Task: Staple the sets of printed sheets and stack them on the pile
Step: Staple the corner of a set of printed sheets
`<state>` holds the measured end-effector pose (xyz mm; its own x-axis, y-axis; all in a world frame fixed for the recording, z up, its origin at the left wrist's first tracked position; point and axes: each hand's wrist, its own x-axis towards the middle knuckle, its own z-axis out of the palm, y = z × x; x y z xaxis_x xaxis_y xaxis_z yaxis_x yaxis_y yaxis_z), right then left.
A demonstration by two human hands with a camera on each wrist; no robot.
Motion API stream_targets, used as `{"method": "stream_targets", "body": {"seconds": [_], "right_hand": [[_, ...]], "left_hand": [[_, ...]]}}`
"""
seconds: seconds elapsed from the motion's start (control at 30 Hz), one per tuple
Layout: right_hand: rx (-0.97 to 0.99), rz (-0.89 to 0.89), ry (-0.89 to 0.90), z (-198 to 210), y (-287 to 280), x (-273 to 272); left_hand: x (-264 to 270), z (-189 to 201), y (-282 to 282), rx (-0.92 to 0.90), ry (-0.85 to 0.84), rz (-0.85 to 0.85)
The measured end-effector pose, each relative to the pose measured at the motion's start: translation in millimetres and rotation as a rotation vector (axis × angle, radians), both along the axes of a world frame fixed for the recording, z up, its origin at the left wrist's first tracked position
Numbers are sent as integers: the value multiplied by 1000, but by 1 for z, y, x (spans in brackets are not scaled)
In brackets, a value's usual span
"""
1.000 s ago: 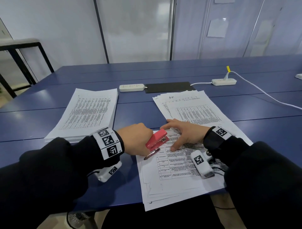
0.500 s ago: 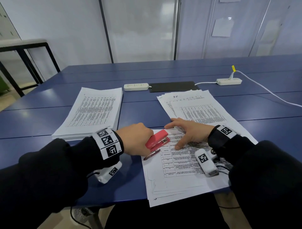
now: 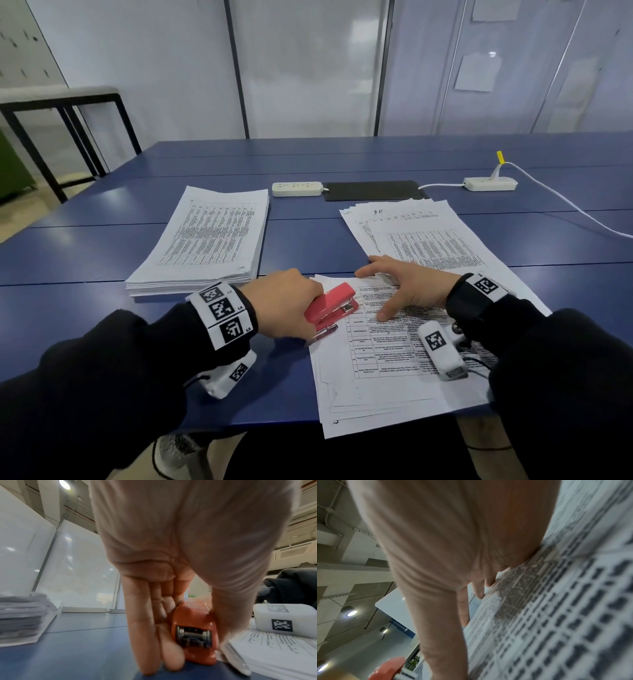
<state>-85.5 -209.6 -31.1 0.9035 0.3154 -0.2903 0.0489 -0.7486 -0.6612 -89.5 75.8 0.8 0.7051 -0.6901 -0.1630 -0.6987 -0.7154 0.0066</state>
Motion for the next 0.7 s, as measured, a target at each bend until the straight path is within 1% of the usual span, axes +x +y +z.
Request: {"method": "stream_targets", "body": {"seconds": [0.1, 0.13, 0.17, 0.23, 0.27, 0.3, 0.33, 0.4, 0.43, 0.5, 0.57, 0.6, 0.63, 0.7], "right_hand": [[-24, 0, -13, 1, 2, -5], [23, -28, -49, 2, 5, -8], [141, -98, -121, 3, 8, -10], [484, -333, -324, 8, 20, -8], [612, -423, -358, 13, 27, -4], [685, -450, -316, 19, 34, 1], [701, -423, -213, 25, 43, 3], [672, -300, 45, 30, 62, 6], [677, -252, 115, 27, 69, 6], [765, -258, 122, 18, 78, 7], [883, -312, 84, 8, 81, 11], [931, -343, 72, 4, 81, 14], [972, -375, 70, 1, 80, 16], [1034, -427, 80, -3, 77, 20]], "left_hand": [[-2, 1, 7, -23, 25, 13], [-2, 3, 10, -45, 28, 18], [-2, 6, 12, -78, 28, 24], [2, 15, 15, -155, 8, 32], [7, 21, 15, -193, -7, 30], [11, 27, 14, -229, -24, 25], [16, 33, 13, -264, -42, 21], [26, 41, 10, -328, -69, 38], [32, 43, 9, -359, -74, 63], [41, 44, 8, -439, -54, 168], [49, 35, 6, -588, 24, 315], [52, 28, 5, -699, 101, 391], [52, 20, 4, -827, 222, 459], [49, 5, 0, -1070, 551, 544]]}}
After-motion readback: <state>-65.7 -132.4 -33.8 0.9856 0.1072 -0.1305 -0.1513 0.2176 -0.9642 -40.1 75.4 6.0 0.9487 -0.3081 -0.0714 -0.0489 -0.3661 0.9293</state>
